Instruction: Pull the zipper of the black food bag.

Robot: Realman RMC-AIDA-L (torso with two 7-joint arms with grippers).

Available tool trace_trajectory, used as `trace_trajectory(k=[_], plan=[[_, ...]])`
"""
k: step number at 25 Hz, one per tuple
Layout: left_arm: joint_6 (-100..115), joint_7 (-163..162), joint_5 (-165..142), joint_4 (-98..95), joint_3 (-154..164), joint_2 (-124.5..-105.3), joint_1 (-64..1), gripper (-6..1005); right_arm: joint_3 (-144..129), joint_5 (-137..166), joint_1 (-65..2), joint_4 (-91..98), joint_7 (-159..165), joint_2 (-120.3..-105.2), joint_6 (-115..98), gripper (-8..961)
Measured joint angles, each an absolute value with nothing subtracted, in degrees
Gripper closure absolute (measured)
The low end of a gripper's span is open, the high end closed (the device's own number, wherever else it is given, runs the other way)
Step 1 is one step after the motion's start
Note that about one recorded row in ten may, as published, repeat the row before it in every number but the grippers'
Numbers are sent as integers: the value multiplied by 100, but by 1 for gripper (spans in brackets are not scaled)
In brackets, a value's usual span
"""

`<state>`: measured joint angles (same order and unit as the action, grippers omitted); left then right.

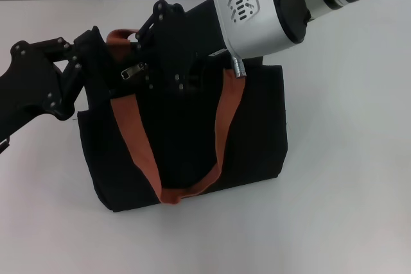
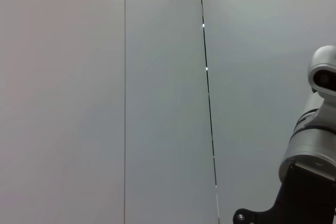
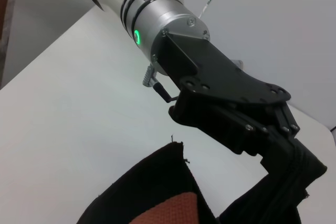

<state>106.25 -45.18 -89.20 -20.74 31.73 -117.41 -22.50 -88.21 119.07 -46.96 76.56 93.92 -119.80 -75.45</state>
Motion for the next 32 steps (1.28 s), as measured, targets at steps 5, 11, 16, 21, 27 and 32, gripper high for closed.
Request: trace_trajectory(k=[5, 11, 16, 21, 27, 32], plan=[[10625, -4533, -8921, -2069, 3166, -11742, -2250, 967, -8817, 11887, -4673, 7627, 9392, -11980, -7522, 729], [10623, -4583, -8921, -2064, 3151, -11740, -2250, 967, -8772, 11877, -4617, 7657, 9419, -11980, -7531, 752], [10616, -4595, -8920, -2070, 3146, -11735, -2250, 966, -8587, 11814, -4565, 7664, 9432, -11977, -7587, 799], [10600, -4597, -8919, -2074, 3146, -11733, -2249, 966, -8317, 11676, -4541, 7630, 9436, -11963, -7658, 804], [10575, -4597, -8921, -2075, 3146, -11732, -2228, 965, -8090, 11536, -4512, 7559, 9455, -11952, -7809, 808], [10566, -4597, -8921, -2075, 3138, -11732, -2225, 965, -8033, 11413, -4508, 7393, 9457, -11934, -7825, 817]])
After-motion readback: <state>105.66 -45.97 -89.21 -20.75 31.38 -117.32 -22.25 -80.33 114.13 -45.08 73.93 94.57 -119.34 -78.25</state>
